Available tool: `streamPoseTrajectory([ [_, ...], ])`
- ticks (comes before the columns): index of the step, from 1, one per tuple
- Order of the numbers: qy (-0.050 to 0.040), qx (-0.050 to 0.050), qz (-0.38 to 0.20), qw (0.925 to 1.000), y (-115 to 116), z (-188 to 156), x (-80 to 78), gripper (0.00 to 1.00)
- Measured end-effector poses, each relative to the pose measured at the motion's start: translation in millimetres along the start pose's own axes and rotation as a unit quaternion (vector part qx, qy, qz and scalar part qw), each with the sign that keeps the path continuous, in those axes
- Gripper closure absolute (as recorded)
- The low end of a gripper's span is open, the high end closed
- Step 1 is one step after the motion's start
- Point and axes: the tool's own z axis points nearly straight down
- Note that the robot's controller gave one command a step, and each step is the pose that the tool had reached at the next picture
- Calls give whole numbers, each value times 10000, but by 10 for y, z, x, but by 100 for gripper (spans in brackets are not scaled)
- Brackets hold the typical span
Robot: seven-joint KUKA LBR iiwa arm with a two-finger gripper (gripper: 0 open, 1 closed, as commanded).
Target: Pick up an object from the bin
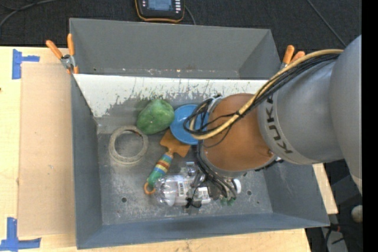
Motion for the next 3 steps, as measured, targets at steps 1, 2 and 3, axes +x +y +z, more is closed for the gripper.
streamPoseTrajectory([
  [1, 22, 0, 3, 10000, -1, -143, 11, 100],
  [2, 28, -1, 6, 10000, -1, -385, 13, 100],
  [3, 28, -3, 8, 10000, -1, -521, 11, 100],
])
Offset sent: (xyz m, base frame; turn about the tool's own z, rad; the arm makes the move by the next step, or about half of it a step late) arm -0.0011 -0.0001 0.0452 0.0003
